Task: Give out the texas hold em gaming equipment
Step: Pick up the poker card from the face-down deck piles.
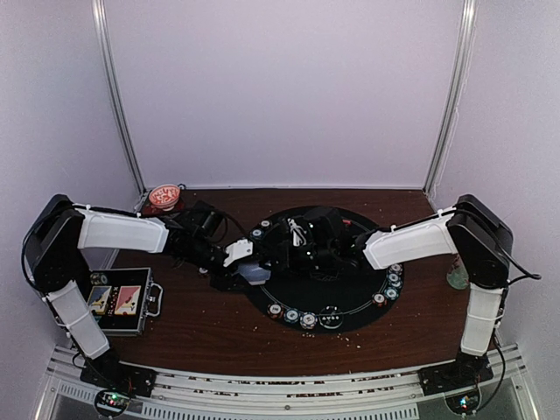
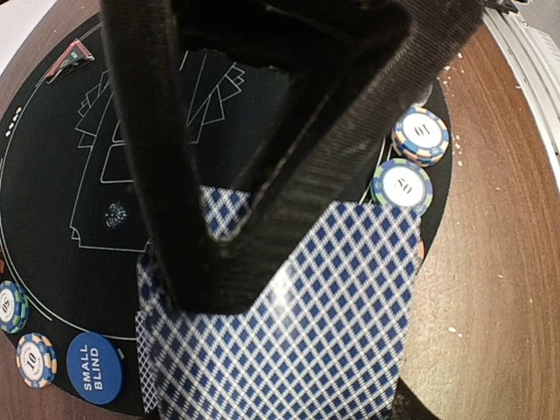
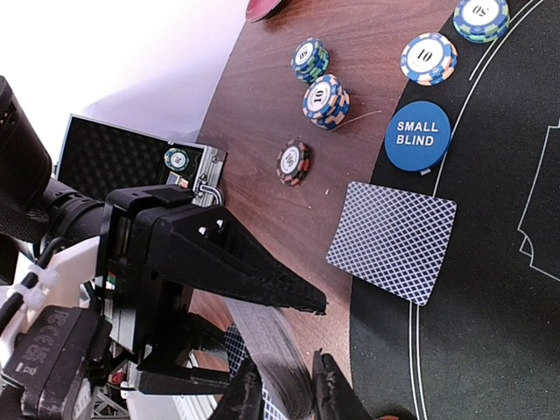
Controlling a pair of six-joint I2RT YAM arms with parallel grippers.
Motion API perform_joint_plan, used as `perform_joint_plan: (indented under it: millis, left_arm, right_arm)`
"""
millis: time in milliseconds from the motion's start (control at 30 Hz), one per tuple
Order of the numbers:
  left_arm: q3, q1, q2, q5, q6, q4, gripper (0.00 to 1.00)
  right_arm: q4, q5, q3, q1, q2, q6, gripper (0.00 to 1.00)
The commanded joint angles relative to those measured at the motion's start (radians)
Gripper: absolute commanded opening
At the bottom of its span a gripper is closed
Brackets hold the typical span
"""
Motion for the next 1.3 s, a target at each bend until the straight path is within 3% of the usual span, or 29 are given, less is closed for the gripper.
perform_joint_plan:
  millis: [0, 233, 667, 1067, 1267]
  left_arm:
    - [0.023, 0.0, 0.02, -0.018, 0.002, 0.018, 0.48]
    - [0.024, 0.0, 0.024, -0.018, 0.003, 0.017, 0.48]
    - [0.025, 0.0, 0.025, -0.016, 0.004, 0.015, 0.48]
    - [0.026, 0.0, 0.026, -0.015, 0.003, 0.015, 0.48]
    - [0.025, 0.0, 0.026, -0.019, 0.003, 0.015, 0.48]
  right_arm:
    - [0.001, 0.007, -0.011, -0.006, -0.052, -0.014, 0.19]
    - [-0.009, 0.013, -0.025, -0.006, -0.075, -0.028, 0.25]
    - [0.007, -0.005, -0.021, -0.001, -0.042, -0.026, 0.23]
    - [0.016, -0.016, -0.01, 0.0, -0.006, -0.024, 0.13]
    - [0.02, -0.007, -0.024, 0.0, -0.02, -0.027, 0.0]
